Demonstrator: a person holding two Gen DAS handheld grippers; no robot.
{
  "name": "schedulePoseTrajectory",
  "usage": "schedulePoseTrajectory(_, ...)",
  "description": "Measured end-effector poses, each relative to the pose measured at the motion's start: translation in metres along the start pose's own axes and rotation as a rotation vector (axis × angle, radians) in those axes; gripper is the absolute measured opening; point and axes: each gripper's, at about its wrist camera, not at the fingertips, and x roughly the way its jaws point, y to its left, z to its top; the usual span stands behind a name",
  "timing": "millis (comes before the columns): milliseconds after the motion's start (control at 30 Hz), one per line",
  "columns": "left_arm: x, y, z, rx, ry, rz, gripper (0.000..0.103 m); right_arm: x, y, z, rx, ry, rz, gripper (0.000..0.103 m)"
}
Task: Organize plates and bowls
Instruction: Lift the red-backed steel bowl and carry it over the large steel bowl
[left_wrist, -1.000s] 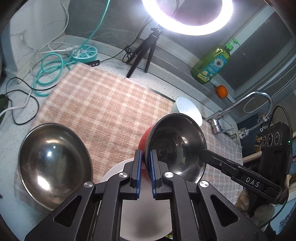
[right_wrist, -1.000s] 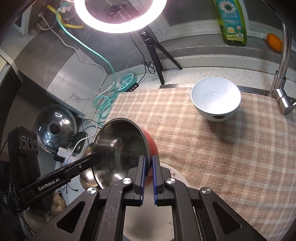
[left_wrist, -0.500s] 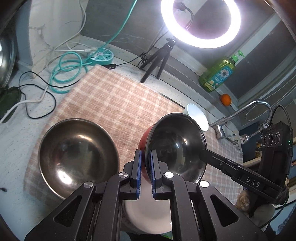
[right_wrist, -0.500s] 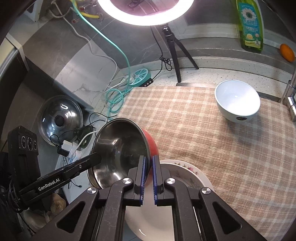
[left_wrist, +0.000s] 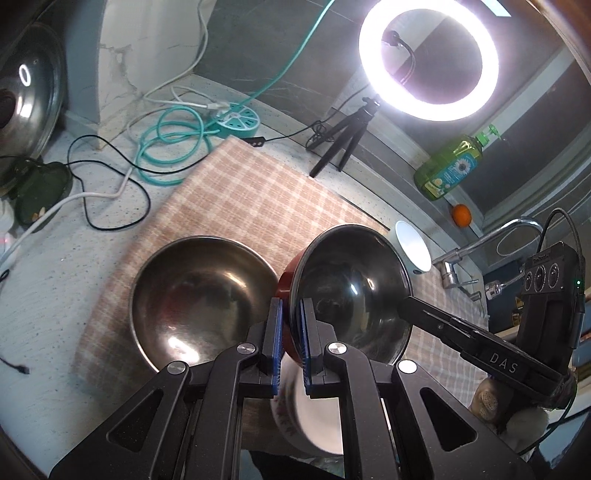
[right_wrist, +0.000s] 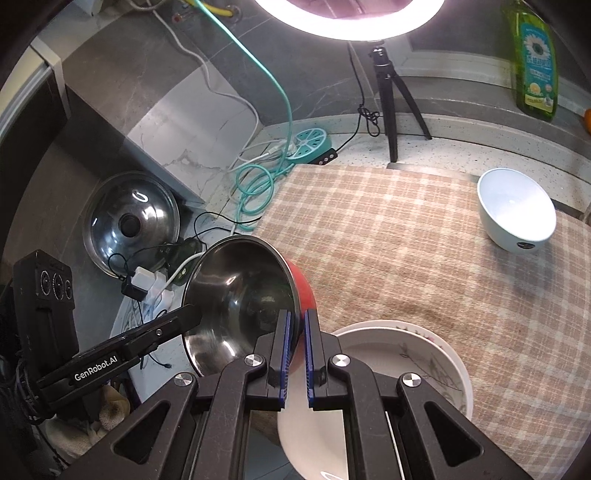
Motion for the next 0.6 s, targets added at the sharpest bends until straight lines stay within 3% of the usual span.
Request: schedulePoseTrajectory(600,-0.003,0.052,0.004,-0.056,0.007,0.044,0.007,0.048,0.037,0.004,-0.055,0.065,-0.006,0.007)
